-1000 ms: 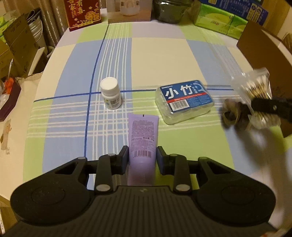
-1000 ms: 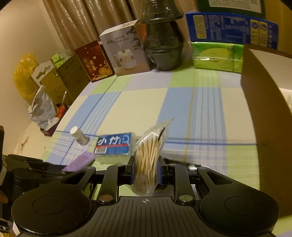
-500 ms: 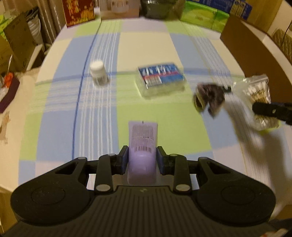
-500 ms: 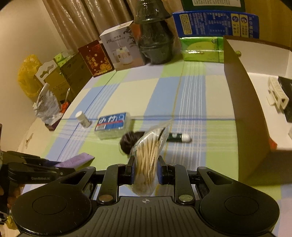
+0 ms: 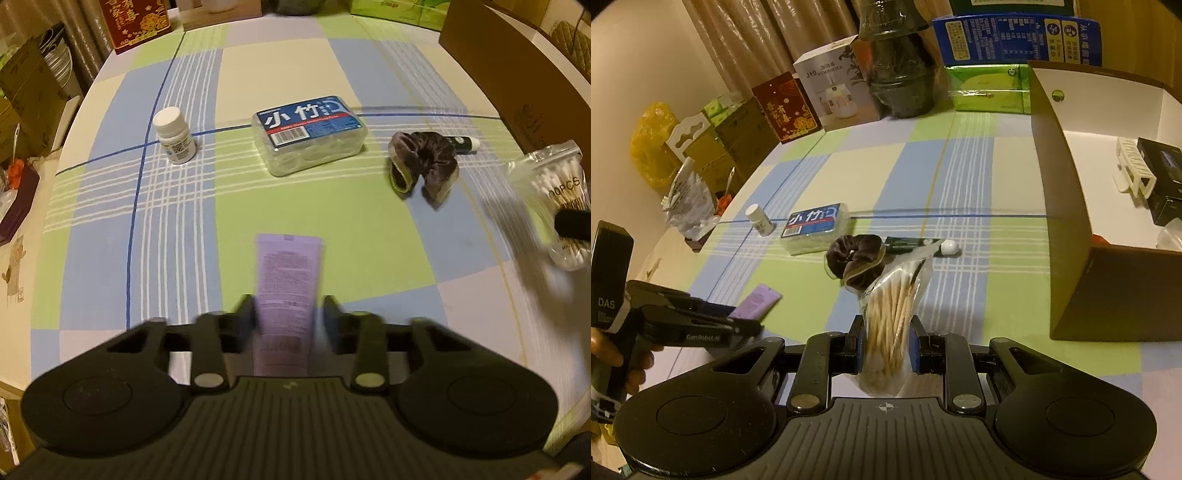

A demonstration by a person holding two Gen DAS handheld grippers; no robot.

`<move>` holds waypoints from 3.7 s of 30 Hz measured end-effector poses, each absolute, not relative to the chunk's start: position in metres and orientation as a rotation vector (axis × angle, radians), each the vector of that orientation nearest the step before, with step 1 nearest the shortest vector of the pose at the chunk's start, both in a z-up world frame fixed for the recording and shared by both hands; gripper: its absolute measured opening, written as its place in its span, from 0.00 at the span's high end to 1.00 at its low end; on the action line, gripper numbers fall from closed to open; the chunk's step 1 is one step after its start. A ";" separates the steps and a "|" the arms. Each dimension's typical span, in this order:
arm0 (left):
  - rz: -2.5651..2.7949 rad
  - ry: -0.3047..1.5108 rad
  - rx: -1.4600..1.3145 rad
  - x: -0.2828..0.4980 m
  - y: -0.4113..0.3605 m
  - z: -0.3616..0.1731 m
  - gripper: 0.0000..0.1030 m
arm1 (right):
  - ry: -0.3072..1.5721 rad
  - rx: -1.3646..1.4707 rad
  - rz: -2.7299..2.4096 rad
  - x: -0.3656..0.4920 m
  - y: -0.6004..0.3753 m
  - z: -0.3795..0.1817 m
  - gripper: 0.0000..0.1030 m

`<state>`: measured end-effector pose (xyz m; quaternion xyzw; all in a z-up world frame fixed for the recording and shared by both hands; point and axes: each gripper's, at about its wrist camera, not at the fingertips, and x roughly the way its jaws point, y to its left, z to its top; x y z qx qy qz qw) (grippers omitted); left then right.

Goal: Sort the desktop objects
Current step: 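Lift and carry the tube in the left tool and swab bag in the right tool to the brown box, then lower into the brown box and open the left tool while the right tool releases the swab bag, then withdraw both open tools from the brown box back over the table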

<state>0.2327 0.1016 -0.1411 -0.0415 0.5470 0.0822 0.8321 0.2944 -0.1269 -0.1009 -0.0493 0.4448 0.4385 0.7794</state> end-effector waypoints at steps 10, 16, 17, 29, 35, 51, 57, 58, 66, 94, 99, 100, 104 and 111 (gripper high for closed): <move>0.164 1.115 -0.110 0.223 0.087 -0.118 0.72 | 0.941 -0.107 0.986 0.289 -0.135 -0.094 0.80; 0.134 1.034 -0.095 0.219 0.071 -0.087 0.72 | 0.912 -0.100 1.017 0.286 -0.139 -0.085 0.80; 0.130 1.022 -0.093 0.219 0.068 -0.083 0.72 | 0.907 -0.098 1.020 0.285 -0.140 -0.083 0.80; 0.017 0.871 -0.054 0.230 0.015 -0.025 0.72 | 0.793 -0.060 1.033 0.291 -0.175 -0.052 0.80; -0.086 0.815 -0.029 0.253 -0.023 -0.005 0.72 | 0.736 -0.035 0.988 0.307 -0.206 -0.032 0.80; -0.324 0.731 -0.011 0.361 -0.130 0.026 0.72 | 0.625 -0.046 0.810 0.396 -0.279 -0.007 0.80; -0.330 0.786 -0.006 0.410 -0.155 0.011 0.72 | 0.653 -0.074 0.770 0.435 -0.282 -0.019 0.80; -0.328 0.800 -0.012 0.417 -0.157 0.006 0.72 | 0.661 -0.077 0.765 0.440 -0.281 -0.022 0.80; -0.266 0.944 -0.025 0.462 -0.164 -0.041 0.72 | 0.727 -0.080 0.754 0.472 -0.277 -0.043 0.80; -0.161 1.038 0.038 0.495 -0.160 -0.065 0.62 | 0.883 -0.159 0.743 0.495 -0.239 -0.076 0.80; -0.163 1.024 0.028 0.493 -0.155 -0.060 0.59 | 0.863 -0.163 0.751 0.493 -0.233 -0.077 0.78; -0.163 1.022 0.027 0.493 -0.154 -0.058 0.56 | 0.856 -0.163 0.765 0.493 -0.232 -0.077 0.76; -0.166 1.006 0.026 0.491 -0.151 -0.053 0.52 | 0.798 -0.179 0.769 0.488 -0.232 -0.073 0.29; -0.179 0.989 0.025 0.487 -0.149 -0.047 0.42 | 0.803 -0.189 0.783 0.484 -0.238 -0.067 0.13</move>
